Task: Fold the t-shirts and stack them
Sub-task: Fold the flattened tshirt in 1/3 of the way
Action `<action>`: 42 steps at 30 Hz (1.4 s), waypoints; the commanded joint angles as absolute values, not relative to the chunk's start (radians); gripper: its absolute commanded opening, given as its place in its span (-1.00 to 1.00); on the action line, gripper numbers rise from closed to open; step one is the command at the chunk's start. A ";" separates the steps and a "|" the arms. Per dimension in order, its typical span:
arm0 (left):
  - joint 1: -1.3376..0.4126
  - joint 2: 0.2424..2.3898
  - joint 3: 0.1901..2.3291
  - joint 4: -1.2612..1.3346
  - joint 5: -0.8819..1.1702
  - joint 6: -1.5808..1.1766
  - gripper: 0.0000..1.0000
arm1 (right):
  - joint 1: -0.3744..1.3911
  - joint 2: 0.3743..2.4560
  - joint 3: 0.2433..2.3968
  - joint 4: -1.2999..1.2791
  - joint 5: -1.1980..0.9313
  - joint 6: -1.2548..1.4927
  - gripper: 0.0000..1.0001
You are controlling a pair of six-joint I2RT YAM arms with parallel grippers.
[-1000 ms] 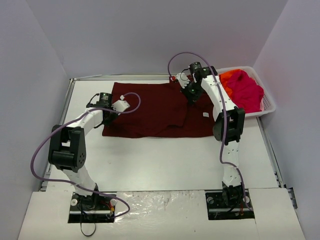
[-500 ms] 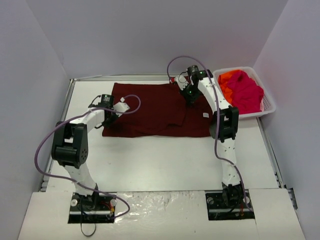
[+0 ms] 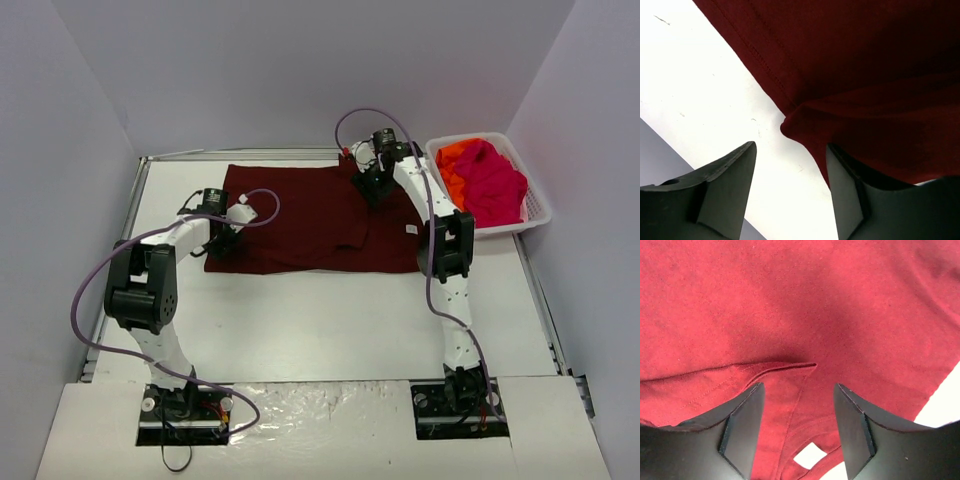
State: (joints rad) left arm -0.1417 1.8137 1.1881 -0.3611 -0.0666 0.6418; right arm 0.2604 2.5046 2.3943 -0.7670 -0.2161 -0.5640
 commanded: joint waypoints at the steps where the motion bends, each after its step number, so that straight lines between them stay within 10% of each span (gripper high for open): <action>1: -0.135 1.760 1.180 -0.356 -0.101 0.626 0.15 | 0.253 2.340 2.315 -0.691 -0.207 -0.511 0.09; 5: -0.135 1.721 1.158 -0.357 -0.098 0.611 0.20 | 0.256 2.179 2.101 -0.644 -0.248 -0.502 0.04; 17: -0.133 1.672 1.100 -0.350 -0.075 0.577 0.22 | 0.290 2.026 1.672 -0.664 -0.380 -0.514 -1.00; 42: -0.126 1.698 1.040 -0.304 -0.057 0.554 0.23 | 0.402 2.241 1.852 -0.673 -0.382 -0.512 -1.00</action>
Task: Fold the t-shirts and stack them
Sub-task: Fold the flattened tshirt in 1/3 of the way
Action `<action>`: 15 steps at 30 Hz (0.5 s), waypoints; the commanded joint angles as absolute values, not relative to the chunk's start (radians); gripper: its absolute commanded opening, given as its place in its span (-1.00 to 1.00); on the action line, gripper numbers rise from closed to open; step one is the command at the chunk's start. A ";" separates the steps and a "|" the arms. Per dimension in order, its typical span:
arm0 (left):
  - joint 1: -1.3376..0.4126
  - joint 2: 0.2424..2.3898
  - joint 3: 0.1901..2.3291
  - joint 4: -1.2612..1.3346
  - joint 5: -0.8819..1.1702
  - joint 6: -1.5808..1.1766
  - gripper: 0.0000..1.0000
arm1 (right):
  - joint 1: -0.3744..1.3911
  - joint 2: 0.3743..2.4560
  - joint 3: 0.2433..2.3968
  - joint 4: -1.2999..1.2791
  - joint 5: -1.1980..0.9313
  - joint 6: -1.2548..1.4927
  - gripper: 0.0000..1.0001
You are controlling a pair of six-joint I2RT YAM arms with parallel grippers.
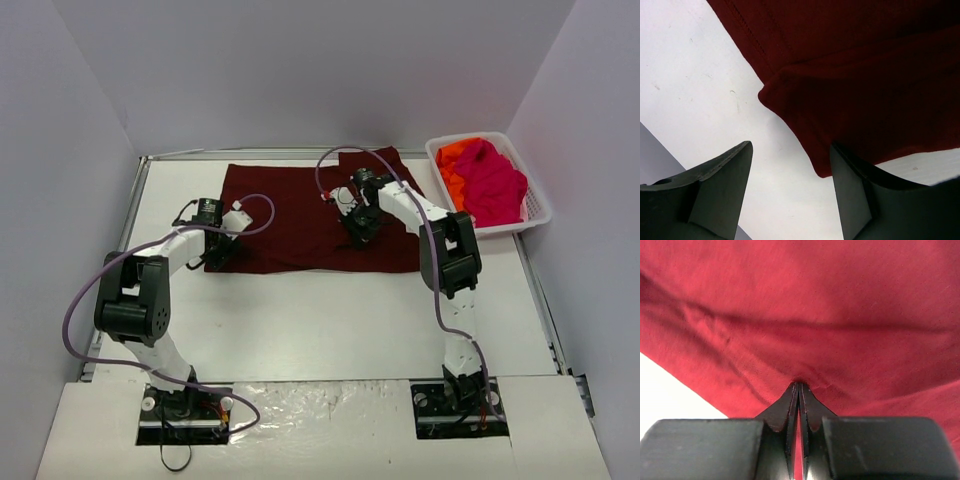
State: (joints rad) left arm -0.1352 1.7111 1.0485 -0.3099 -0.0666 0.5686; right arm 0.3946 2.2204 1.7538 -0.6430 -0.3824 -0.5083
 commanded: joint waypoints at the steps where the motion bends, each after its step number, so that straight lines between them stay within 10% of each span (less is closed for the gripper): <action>1: -0.126 1.698 1.040 -0.304 -0.060 0.551 0.24 | 0.402 2.264 1.886 -0.673 -0.377 -0.514 -1.00; 10: -0.126 1.681 1.026 -0.316 -0.084 0.537 0.23 | 0.403 2.487 2.397 -0.669 -0.338 -0.492 -1.00; 15: -0.124 1.658 1.020 -0.322 -0.090 0.535 0.24 | 0.399 2.386 2.329 -0.644 -0.325 -0.462 -1.00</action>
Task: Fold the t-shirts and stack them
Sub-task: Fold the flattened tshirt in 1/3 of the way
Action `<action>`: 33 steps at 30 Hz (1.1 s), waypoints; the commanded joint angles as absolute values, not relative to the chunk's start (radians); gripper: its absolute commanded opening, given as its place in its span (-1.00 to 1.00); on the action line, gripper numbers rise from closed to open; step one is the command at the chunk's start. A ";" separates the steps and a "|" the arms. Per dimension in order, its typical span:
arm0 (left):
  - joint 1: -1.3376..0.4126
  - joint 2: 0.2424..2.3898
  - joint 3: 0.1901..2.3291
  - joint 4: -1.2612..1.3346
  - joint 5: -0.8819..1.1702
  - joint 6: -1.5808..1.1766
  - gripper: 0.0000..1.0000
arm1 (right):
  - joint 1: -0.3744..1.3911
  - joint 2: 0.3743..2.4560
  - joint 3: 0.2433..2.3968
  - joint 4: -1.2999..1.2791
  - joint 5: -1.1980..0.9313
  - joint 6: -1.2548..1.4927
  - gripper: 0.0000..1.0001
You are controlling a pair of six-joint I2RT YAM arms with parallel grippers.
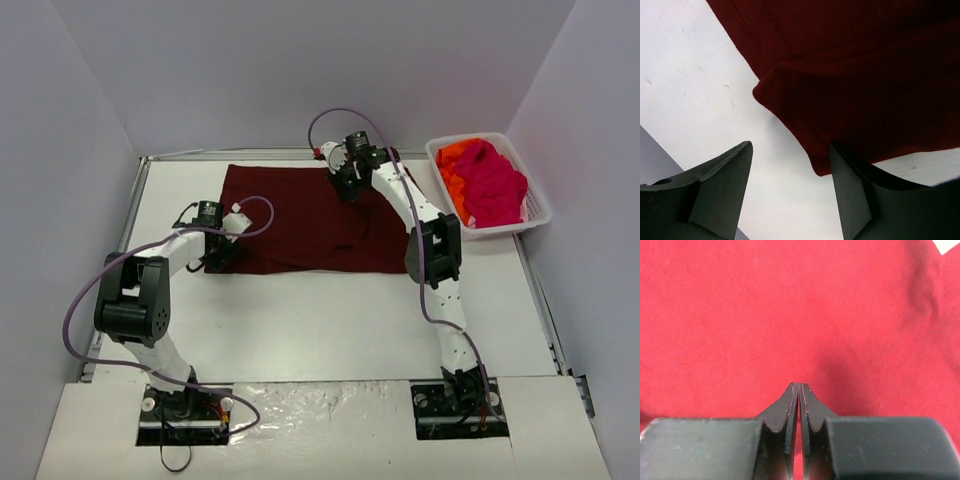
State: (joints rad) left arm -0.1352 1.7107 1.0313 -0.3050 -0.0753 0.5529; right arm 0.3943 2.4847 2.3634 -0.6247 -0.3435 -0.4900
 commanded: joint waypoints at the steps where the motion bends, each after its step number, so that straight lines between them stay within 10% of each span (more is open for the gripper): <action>1: -0.124 1.657 1.019 -0.321 -0.089 0.535 0.23 | 0.399 2.361 2.288 -0.644 -0.325 -0.460 -0.96; 7: -0.126 1.667 1.037 -0.316 -0.072 0.525 0.24 | 0.368 2.129 1.916 -0.627 -0.368 -0.452 -0.36; 17: -0.126 1.658 1.019 -0.310 -0.045 0.508 0.24 | 0.318 2.022 1.644 -0.588 -0.417 -0.443 -0.54; 33: -0.124 1.677 1.002 -0.295 -0.041 0.502 0.24 | 0.225 2.230 1.795 -0.647 -0.735 -0.449 -0.15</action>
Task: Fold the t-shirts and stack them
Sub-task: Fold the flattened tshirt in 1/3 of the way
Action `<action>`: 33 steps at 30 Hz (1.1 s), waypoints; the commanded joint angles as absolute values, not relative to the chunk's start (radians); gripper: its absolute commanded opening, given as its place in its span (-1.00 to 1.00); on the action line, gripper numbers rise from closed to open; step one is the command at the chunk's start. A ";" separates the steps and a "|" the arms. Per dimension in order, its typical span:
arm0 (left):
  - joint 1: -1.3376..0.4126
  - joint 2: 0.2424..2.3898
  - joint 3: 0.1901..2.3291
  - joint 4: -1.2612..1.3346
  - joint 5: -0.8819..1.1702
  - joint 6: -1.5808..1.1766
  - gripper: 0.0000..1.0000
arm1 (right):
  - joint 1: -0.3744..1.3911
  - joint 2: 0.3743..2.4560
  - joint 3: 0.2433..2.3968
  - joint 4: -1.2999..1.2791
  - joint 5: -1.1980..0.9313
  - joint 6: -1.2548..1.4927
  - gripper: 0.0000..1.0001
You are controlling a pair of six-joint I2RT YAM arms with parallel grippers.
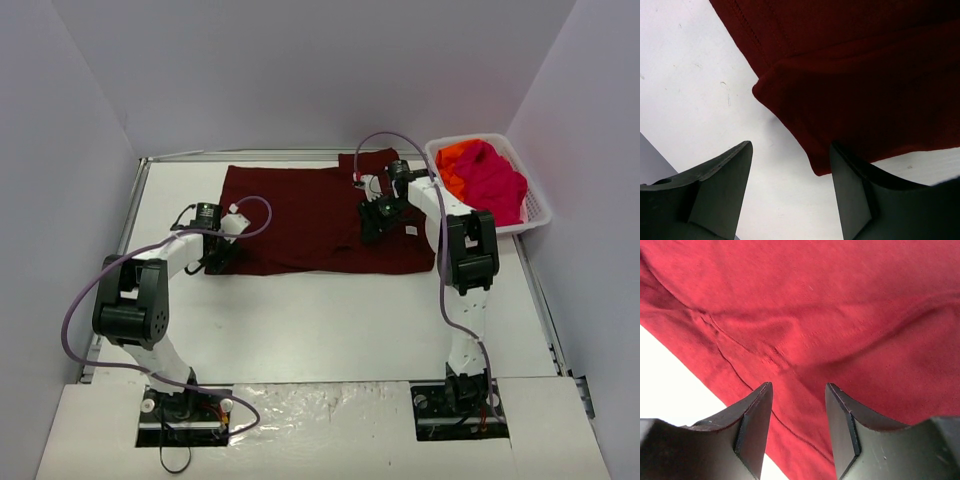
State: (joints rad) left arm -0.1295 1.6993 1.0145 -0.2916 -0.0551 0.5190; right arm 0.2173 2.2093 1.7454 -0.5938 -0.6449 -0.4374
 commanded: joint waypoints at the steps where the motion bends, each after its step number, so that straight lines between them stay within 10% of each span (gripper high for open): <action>1: -0.126 1.678 1.002 -0.295 -0.041 0.500 0.24 | 0.225 2.236 1.805 -0.650 -0.744 -0.452 -0.15; 33: -0.114 1.720 0.992 -0.287 -0.061 0.499 0.24 | 0.278 2.471 2.193 -0.735 -0.871 -0.469 -0.12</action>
